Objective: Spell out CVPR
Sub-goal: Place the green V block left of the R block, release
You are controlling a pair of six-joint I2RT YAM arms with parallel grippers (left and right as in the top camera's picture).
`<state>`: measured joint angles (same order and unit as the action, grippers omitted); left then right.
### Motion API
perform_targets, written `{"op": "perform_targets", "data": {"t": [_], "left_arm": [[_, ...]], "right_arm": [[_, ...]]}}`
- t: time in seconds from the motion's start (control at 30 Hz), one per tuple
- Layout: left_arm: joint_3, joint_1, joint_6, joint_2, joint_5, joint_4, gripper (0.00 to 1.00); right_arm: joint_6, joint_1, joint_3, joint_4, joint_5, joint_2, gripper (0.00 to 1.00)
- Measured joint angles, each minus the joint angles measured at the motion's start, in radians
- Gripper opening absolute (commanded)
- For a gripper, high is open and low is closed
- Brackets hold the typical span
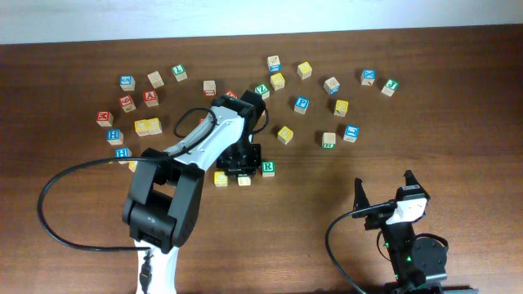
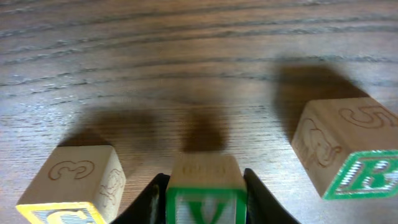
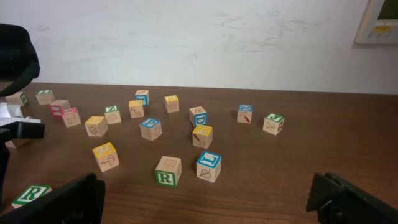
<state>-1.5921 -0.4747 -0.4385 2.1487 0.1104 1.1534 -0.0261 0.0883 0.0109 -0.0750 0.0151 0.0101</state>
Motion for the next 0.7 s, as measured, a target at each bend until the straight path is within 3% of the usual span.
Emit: {"op": "perform_targets", "data": {"t": [0.1, 0.17, 0.33, 0.37, 0.43, 0.47, 0.57, 0.7], "left_arm": [[0.000, 0.000, 0.000, 0.000, -0.015, 0.000, 0.31], [0.000, 0.000, 0.000, 0.000, -0.018, 0.000, 0.25], [0.000, 0.000, -0.004, 0.000, -0.018, 0.005, 0.28], [0.000, 0.000, -0.004, 0.000, -0.018, 0.005, 0.30], [0.000, 0.001, -0.004, 0.000, -0.018, 0.009, 0.52], [0.000, 0.001, -0.006, 0.000, -0.019, 0.013, 0.55], [-0.028, 0.001, -0.008, 0.000, -0.029, 0.055, 0.55], [-0.208, 0.003, 0.000, 0.002, -0.066, 0.148, 0.55]], "right_arm": [[0.000, 0.000, 0.000, 0.000, 0.000, 0.000, 0.98], [0.000, 0.000, 0.000, 0.000, 0.000, 0.000, 0.98], [0.000, 0.000, 0.000, 0.000, 0.000, 0.000, 0.98], [0.000, 0.000, 0.000, 0.000, 0.000, 0.000, 0.98], [0.000, 0.000, 0.000, 0.000, 0.000, 0.000, 0.98], [0.000, 0.000, 0.000, 0.000, 0.000, 0.000, 0.98], [0.000, 0.000, 0.000, 0.000, 0.000, 0.000, 0.98], [0.000, 0.000, 0.000, 0.000, 0.000, 0.000, 0.98]]}}
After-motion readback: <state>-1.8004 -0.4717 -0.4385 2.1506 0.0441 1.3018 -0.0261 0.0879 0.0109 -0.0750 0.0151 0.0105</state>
